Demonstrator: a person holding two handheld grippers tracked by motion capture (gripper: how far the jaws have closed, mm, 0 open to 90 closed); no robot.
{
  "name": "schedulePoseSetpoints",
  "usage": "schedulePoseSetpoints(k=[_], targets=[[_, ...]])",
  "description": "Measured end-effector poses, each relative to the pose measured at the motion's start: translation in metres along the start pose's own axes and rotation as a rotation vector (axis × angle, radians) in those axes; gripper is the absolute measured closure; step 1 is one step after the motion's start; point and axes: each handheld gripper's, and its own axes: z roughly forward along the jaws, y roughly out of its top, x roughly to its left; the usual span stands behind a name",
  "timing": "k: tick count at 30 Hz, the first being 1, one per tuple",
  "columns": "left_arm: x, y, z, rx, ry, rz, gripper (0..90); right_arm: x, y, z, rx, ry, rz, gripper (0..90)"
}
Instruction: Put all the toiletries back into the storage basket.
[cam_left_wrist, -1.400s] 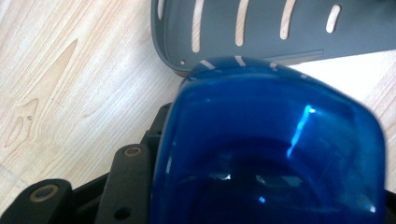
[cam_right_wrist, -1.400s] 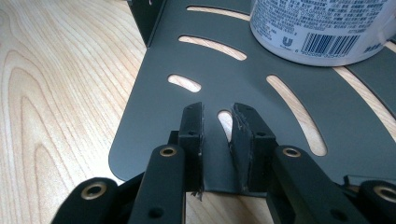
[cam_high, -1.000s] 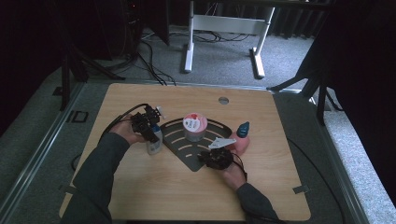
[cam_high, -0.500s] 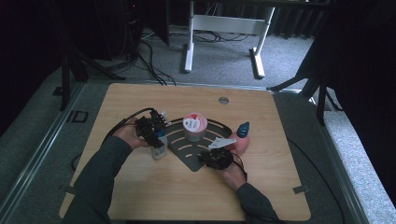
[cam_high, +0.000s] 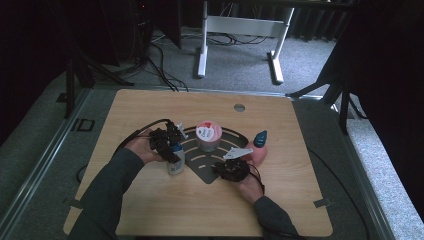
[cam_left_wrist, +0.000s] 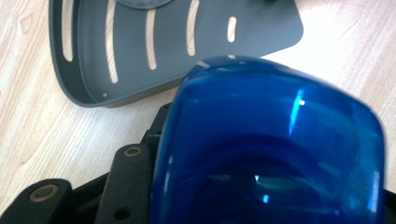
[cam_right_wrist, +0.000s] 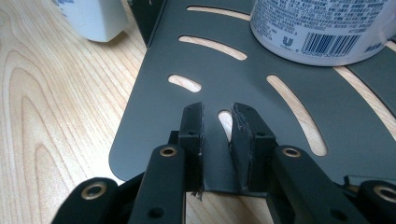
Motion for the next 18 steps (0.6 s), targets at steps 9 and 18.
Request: schedulePoseSetpoints(k=[9, 18], targets=[[-0.011, 0.008, 0.002, -0.012, -0.027, 0.040, 55.3, 0.000, 0.000, 0.000, 0.001, 0.003, 0.002, 74.3], [-0.018, 0.020, 0.007, -0.032, -0.052, 0.065, 55.3, 0.000, 0.000, 0.000, 0.002, 0.004, 0.001, 74.4]])
